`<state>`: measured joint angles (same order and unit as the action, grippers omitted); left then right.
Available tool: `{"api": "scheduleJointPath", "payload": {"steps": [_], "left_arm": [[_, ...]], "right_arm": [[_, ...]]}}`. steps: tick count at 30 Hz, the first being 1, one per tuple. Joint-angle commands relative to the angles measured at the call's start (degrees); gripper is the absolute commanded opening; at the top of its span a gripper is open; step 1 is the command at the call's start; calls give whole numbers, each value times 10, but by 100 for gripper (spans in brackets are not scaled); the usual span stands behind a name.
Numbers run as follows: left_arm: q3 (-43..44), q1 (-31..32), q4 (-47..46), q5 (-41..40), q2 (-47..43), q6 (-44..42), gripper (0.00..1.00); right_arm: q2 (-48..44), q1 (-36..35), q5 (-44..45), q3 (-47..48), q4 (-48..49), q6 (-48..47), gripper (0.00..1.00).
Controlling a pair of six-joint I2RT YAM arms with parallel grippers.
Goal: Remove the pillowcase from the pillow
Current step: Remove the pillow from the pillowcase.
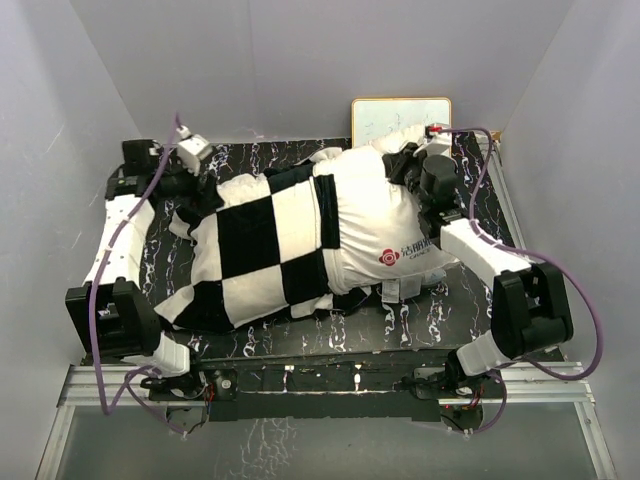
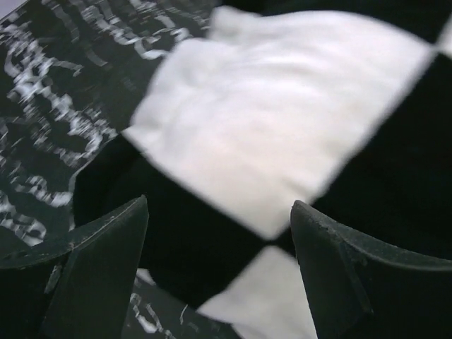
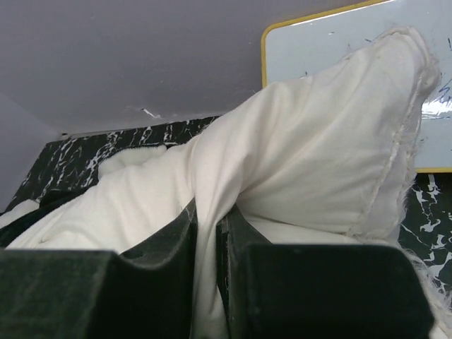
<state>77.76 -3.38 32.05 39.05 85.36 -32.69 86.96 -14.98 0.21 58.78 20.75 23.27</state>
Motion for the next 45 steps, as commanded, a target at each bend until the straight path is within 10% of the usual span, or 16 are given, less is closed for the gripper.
{"api": "scheduleJointPath", "payload": {"steps": [1, 15, 26, 38, 45], "left_arm": [[25, -76, 34, 41, 16, -4, 83], [255, -212, 484, 65, 245, -543, 97], [131, -214, 261, 157, 119, -544, 97], [45, -199, 237, 46, 130, -635, 96], [27, -198, 193, 0, 148, -617, 57]], "right_arm": [[-67, -20, -126, -64, 184, -7, 8], [-162, -1, -175, -72, 246, -101, 8], [-160, 25, -313, 17, 232, -94, 8], [-170, 32, -416, 42, 294, -41, 8], [-193, 33, -411, 22, 287, -57, 8]]}}
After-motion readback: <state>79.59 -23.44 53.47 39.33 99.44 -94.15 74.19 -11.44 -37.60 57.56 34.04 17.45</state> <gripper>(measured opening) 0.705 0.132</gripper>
